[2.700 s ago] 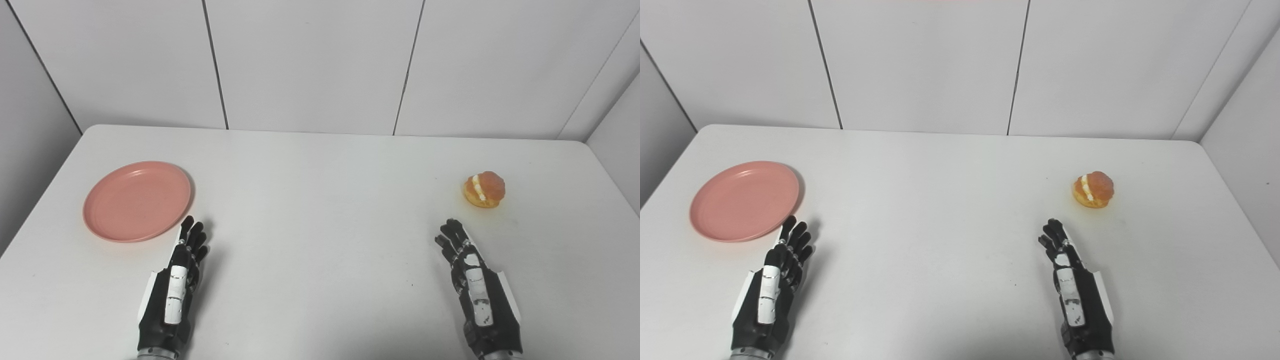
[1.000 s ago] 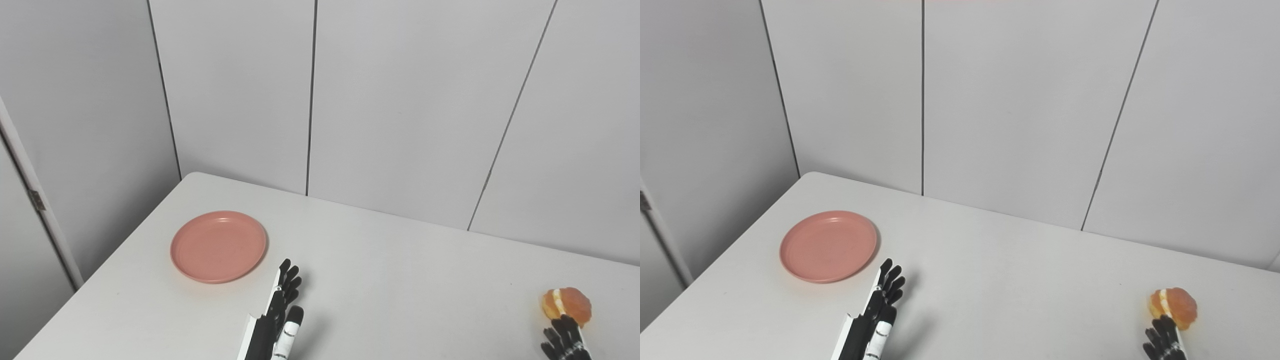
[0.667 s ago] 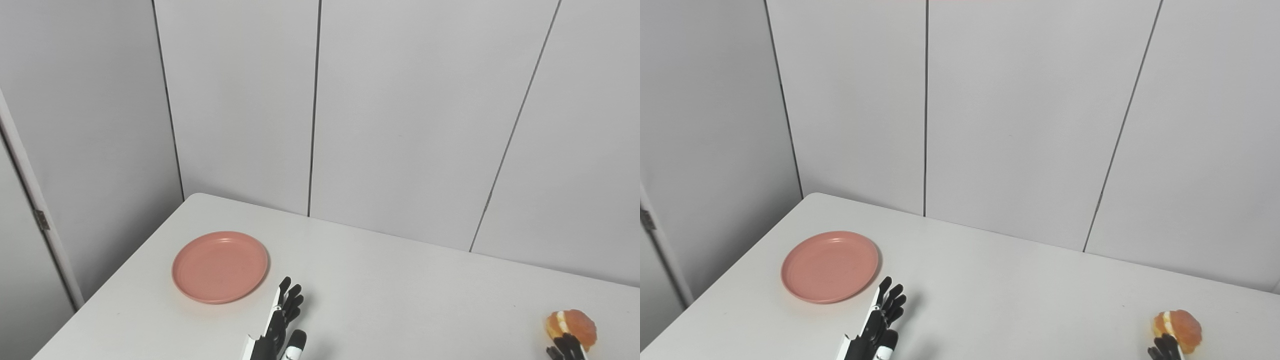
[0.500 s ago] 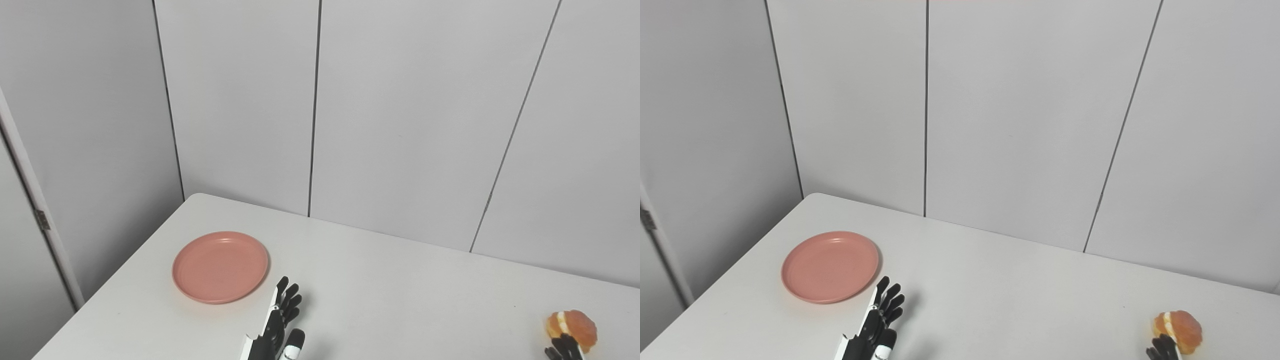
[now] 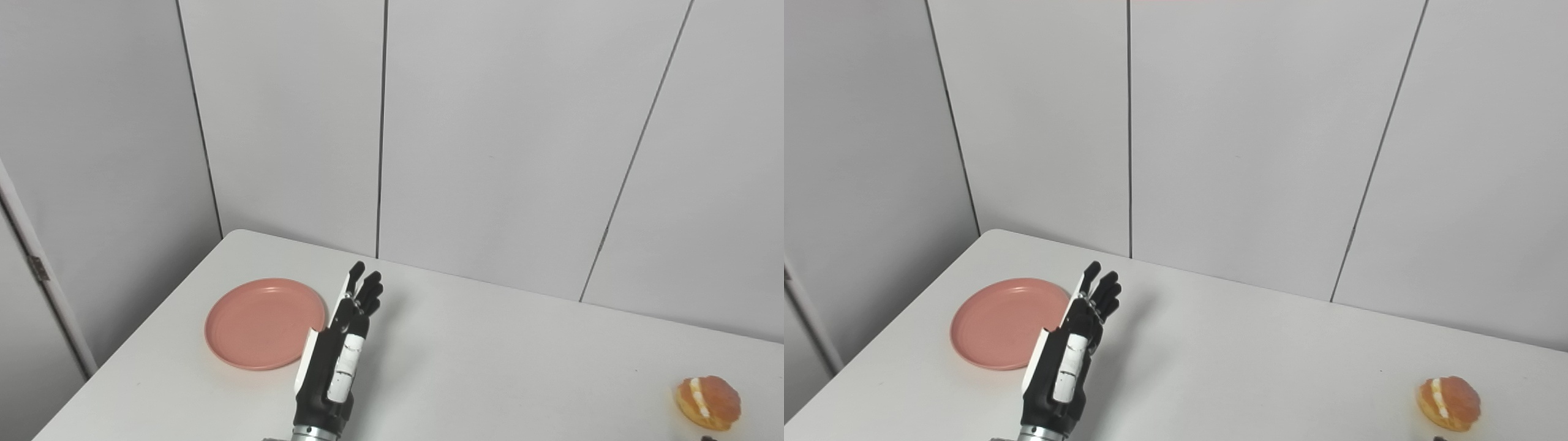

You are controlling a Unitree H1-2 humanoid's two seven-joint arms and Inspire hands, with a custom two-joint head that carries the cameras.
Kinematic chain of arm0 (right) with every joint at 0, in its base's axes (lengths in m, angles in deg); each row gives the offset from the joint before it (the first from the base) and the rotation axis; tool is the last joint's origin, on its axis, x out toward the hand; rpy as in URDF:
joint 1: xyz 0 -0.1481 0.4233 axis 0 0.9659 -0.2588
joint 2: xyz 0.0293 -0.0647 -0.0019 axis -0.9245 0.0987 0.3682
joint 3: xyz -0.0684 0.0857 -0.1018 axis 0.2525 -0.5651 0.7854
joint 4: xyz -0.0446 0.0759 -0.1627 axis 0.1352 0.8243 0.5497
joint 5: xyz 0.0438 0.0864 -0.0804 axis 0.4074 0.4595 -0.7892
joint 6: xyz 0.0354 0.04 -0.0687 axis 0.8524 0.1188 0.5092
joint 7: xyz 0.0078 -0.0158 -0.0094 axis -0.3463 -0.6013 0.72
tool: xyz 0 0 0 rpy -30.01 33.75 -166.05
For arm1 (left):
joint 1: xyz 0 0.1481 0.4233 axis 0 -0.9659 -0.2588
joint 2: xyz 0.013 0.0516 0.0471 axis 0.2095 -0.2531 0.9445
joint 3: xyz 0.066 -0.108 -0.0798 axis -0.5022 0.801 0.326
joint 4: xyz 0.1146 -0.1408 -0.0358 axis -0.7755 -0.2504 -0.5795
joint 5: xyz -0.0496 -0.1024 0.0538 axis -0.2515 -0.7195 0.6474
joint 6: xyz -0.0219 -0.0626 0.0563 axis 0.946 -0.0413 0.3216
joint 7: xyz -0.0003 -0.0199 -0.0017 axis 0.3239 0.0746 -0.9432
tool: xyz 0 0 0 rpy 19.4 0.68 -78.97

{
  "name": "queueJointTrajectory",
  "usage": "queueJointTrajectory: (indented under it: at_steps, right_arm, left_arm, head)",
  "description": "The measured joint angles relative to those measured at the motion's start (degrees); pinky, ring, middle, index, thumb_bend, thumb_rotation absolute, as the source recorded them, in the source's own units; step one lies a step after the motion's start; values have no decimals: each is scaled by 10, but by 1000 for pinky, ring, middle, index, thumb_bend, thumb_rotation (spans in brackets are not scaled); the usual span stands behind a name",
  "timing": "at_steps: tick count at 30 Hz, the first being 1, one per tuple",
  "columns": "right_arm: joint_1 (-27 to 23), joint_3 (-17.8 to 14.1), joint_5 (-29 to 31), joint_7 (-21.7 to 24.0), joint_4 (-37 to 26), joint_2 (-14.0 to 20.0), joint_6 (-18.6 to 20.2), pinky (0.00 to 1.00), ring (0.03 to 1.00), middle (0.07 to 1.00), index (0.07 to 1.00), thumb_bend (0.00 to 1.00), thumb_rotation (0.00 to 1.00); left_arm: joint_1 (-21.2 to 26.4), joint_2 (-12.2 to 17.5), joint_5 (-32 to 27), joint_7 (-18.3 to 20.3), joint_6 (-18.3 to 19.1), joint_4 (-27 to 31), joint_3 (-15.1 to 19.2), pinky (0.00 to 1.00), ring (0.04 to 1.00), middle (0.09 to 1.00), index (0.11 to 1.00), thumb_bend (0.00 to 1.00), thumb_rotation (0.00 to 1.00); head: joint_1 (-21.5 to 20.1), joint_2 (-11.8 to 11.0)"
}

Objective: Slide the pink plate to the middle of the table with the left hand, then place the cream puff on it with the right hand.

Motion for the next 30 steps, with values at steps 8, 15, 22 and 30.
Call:
queueJointTrajectory:
  at_steps: [8, 15, 22, 30]
  right_arm:
    - [6, 2, -12, -22, -11, -10, 16, 948, 894, 914, 930, 713, 1000]
    - [6, 4, -9, -23, -12, -10, 21, 906, 867, 883, 909, 743, 1000]
    - [8, 3, -6, -24, -12, -9, 21, 908, 868, 889, 913, 765, 1000]
    - [9, 3, -3, -24, -12, -7, 23, 924, 873, 895, 926, 751, 1000]
  left_arm:
    - [70, 57, -10, -3, 50, 11, 53, 936, 916, 920, 922, 866, 951]
    - [114, 112, -2, -6, 34, -44, 93, 959, 916, 914, 898, 924, 952]
    - [135, 184, 0, -6, -5, -148, 139, 966, 915, 901, 890, 939, 965]
    - [165, 228, -37, 8, -32, -224, 159, 986, 923, 891, 880, 941, 948]
  head:
    - [-6, 4]
    - [-4, 9]
    - [0, 11]
    - [4, 15]
